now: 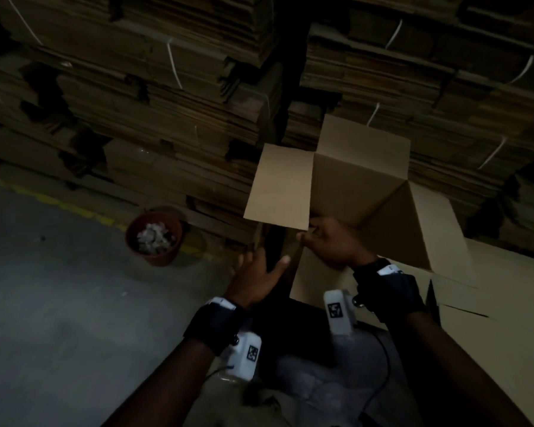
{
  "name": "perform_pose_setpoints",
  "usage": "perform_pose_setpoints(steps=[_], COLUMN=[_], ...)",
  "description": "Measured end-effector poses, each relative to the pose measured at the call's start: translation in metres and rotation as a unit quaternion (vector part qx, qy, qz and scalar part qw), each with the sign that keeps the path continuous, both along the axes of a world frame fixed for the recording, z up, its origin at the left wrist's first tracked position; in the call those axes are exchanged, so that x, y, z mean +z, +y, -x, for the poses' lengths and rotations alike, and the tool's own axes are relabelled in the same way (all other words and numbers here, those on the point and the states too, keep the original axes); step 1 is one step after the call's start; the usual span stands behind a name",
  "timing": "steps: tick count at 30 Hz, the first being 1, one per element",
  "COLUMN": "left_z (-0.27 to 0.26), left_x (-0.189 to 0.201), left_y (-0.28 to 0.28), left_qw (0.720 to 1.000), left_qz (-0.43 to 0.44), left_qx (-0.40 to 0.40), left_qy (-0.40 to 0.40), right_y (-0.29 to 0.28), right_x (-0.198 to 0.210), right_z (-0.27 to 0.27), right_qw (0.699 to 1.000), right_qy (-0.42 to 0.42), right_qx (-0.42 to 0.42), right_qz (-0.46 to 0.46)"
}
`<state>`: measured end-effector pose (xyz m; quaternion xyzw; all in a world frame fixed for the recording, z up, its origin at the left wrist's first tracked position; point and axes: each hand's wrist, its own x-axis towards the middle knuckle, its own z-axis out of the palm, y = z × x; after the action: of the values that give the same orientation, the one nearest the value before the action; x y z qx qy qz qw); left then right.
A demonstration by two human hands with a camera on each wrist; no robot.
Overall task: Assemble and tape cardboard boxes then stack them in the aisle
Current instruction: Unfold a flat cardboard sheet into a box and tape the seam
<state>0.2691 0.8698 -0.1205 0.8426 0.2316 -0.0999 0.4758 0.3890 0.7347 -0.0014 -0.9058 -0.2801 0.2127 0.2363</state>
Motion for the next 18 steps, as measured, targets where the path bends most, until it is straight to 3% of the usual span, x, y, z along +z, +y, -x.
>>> perform_pose_setpoints(steps=[5, 10, 18], left_z=[-0.044, -0.063, -0.073], left_x=[0.032, 0.043, 0.056], left_y=[-0.006, -0.007, 0.038], left_qw=[0.996, 0.975, 0.978], left_qz=[0.022, -0.061, -0.128], left_qx=[-0.062, -0.157, -0.117], left_qy=[-0.058, -0.144, -0.117], right_y=[-0.028, -0.073, -0.154], right_x=[0.040, 0.094, 0.099], right_z=[-0.002, 0.002, -0.014], right_qw=[0.998, 0.983, 0.951], right_qy=[0.025, 0.093, 0.156], right_qx=[-0.022, -0.035, -0.083], right_qz=[-0.057, -0.157, -0.254])
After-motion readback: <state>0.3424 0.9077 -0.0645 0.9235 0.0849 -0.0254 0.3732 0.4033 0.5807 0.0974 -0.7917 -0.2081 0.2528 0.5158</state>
